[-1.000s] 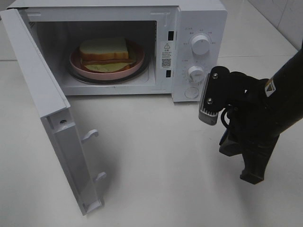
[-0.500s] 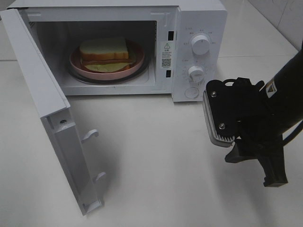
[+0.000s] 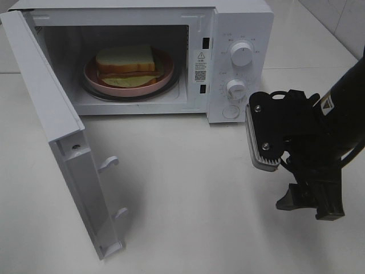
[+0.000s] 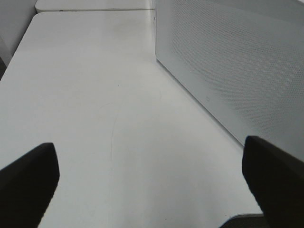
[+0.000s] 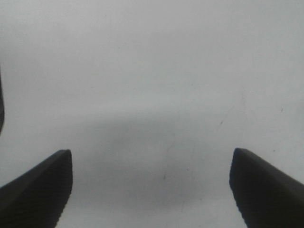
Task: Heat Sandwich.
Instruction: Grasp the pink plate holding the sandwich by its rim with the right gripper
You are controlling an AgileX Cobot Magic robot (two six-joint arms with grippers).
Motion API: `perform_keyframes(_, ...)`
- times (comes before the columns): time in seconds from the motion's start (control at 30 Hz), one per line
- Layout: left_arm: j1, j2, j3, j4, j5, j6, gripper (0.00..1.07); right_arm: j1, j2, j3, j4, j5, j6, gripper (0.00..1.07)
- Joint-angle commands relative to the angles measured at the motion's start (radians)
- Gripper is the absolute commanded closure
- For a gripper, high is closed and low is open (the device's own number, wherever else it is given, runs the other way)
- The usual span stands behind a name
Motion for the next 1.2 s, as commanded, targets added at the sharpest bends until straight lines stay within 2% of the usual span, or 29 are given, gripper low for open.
perform_keyframes(0.03, -0.006, -0.021, 0.001, -0.002, -0.008, -0.004, 0.07, -0.006, -0.005, -0.027, -0.039, 0.017, 0.012, 0.21)
perform_keyframes(0.67, -0.006, -0.021, 0.001, -0.002, -0.008, -0.004, 0.07, 0.007, 0.044, -0.182, -0.101, 0.007, -0.031, 0.22)
perform_keyframes(0.93, -0.006, -0.021, 0.001, -0.002, -0.008, -0.004, 0.07, 0.064, 0.155, -0.305, -0.144, -0.004, -0.04, 0.23)
perform_keyframes(1.2, -0.006, -0.021, 0.001, -0.002, -0.008, -0.004, 0.07, 0.064, 0.257, -0.399, -0.143, -0.056, -0.041, 0.24)
